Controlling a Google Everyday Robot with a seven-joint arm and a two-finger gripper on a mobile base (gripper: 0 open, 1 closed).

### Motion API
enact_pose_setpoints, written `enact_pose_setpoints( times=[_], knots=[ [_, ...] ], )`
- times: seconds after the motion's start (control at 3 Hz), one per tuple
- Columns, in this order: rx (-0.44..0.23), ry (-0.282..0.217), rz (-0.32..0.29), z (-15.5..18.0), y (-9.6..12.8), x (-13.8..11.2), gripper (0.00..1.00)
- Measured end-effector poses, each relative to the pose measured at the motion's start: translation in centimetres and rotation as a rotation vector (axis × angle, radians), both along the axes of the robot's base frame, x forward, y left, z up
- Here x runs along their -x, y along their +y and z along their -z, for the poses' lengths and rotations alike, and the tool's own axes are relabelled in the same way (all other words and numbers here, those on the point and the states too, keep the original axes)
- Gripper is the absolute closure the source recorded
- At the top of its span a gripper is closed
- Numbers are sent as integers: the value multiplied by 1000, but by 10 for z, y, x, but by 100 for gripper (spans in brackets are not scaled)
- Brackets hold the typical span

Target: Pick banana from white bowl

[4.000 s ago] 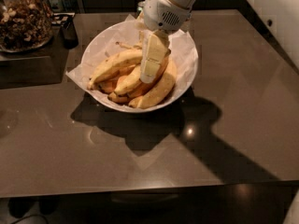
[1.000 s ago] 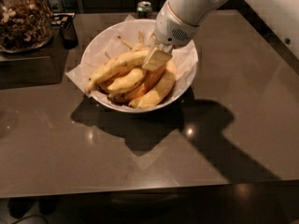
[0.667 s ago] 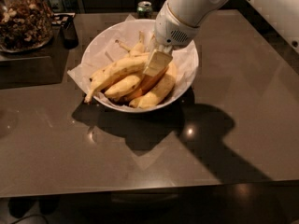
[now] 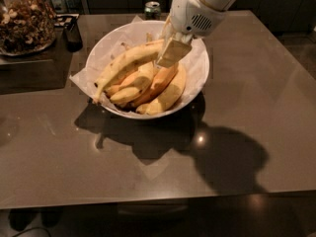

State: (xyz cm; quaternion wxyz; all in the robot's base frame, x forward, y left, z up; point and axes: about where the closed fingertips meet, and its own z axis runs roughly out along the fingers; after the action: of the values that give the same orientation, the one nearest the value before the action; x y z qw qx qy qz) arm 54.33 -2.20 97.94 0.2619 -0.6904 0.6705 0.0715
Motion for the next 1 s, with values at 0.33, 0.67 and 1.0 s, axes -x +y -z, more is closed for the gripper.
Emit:
enact_pose_setpoints(
  times=[0.33, 0.67, 1.0],
  knots=[
    [-28, -1, -18, -25, -12, 31, 100],
    [-98, 8, -44, -40, -24, 68, 100],
    [-175, 13, -76, -53, -34, 98, 100]
  ],
)
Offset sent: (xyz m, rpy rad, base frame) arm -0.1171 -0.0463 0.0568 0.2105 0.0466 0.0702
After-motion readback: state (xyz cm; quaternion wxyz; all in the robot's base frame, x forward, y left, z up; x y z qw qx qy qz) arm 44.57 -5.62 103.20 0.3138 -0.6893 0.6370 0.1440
